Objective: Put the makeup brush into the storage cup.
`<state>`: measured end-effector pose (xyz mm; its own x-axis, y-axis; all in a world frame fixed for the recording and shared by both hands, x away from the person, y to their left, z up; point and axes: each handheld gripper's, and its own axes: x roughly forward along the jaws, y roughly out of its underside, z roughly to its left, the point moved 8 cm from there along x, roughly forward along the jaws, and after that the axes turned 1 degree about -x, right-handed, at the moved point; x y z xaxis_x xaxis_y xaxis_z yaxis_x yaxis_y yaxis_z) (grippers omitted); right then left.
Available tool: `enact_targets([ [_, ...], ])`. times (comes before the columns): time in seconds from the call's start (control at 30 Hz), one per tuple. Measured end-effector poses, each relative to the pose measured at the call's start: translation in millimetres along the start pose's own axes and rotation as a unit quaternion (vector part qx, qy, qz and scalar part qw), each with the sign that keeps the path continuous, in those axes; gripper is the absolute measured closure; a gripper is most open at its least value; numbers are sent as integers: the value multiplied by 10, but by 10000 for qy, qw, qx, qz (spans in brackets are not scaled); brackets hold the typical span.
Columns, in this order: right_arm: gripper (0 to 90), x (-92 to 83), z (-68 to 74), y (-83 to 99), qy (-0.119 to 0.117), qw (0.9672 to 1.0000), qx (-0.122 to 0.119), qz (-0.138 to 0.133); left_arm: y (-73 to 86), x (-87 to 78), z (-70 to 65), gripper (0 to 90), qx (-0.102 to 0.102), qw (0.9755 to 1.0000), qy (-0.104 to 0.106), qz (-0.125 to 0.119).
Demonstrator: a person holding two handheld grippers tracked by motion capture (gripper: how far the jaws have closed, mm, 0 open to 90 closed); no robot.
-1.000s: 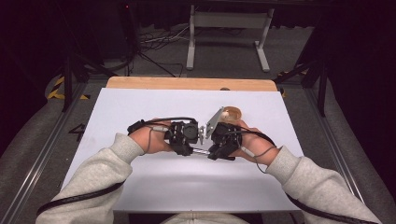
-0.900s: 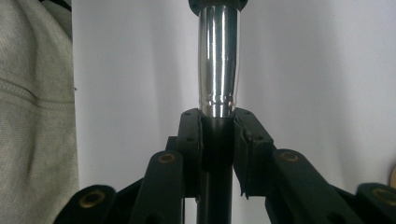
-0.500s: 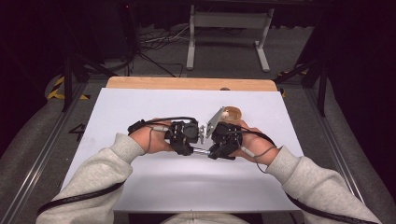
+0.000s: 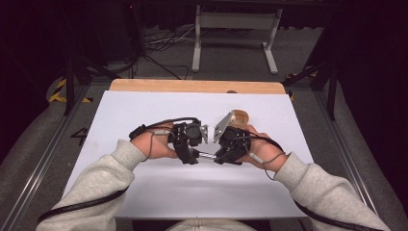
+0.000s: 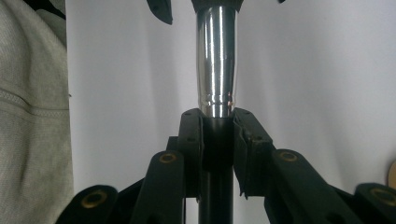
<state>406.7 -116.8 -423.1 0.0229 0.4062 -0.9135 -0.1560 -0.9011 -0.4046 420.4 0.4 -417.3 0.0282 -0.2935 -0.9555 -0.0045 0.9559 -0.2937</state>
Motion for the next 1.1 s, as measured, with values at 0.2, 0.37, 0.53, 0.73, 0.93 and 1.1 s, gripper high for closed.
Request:
enact_targets([
  [0.2,749,-5,-28,19,9,9999,-53,-108,22,-51,36,215,-64,9998,-46,-158],
  [0.37,749,-18,-26,36,3,9999,-15,-149,51,-99,56,145,-307,9990,50,-313],
  [0.53,749,-42,-26,49,-9,9998,7,-215,100,-135,69,125,-393,9982,-5,-452],
  [0.73,748,-77,-43,80,24,9996,69,-287,159,-226,95,119,-637,9939,-104,-896],
  [0.93,749,-109,-63,128,56,9993,119,-348,223,-332,140,121,-782,9879,-245,-1319],
  [1.1,748,-133,-76,170,89,9988,165,-444,297,-389,198,121,-1032,9807,-314,-1631],
])
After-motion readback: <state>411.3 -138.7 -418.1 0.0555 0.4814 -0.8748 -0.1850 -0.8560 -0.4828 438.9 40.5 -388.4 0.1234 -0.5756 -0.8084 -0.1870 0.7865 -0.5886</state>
